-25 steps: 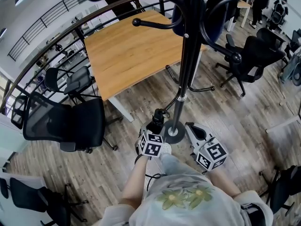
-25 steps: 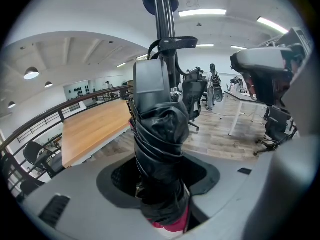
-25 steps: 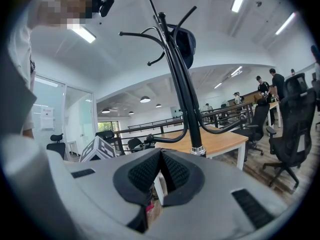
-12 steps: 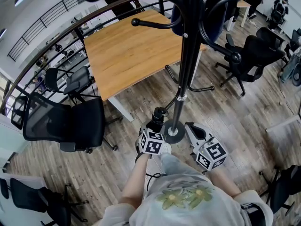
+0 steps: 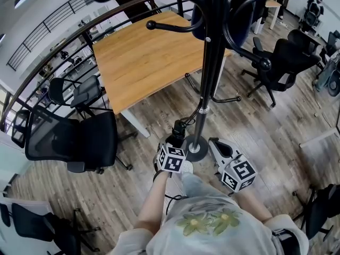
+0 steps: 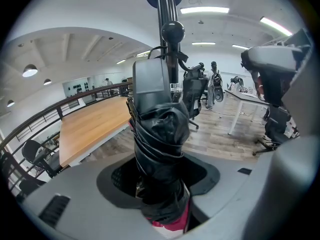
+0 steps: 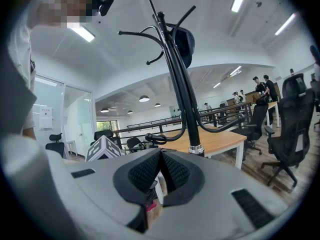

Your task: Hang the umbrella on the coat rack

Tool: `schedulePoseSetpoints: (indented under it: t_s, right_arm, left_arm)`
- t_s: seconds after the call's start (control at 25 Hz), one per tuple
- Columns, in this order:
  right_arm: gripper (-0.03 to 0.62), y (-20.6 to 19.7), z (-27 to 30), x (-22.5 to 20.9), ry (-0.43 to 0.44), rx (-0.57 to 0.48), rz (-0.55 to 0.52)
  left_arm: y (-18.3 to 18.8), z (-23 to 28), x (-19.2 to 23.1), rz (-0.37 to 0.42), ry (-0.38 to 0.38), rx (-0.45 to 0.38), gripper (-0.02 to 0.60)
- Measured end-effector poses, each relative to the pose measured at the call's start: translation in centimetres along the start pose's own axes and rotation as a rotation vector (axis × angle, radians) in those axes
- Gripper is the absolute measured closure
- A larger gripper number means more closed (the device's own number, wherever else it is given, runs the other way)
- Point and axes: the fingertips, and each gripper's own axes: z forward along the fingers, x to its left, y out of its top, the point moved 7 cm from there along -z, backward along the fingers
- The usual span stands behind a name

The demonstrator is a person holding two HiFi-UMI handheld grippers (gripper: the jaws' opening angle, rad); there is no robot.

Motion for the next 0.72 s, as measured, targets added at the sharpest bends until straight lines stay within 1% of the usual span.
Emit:
schedulePoseSetpoints:
  t_s: [0.52,0.72]
  right_arm:
    - [0.589,0.06,0.41,0.07,-0.001,0.010,-0.011]
    - [0.589,-0.10,0.58,0.44,0.000,0.017,-0.018]
  left_arm:
    - [-0.39,0.81,0.16,-0.052,-0.042,-0.001,0.347]
    - [-0.91,0.98,0.01,-0.055,-0.055,0.006,0.347]
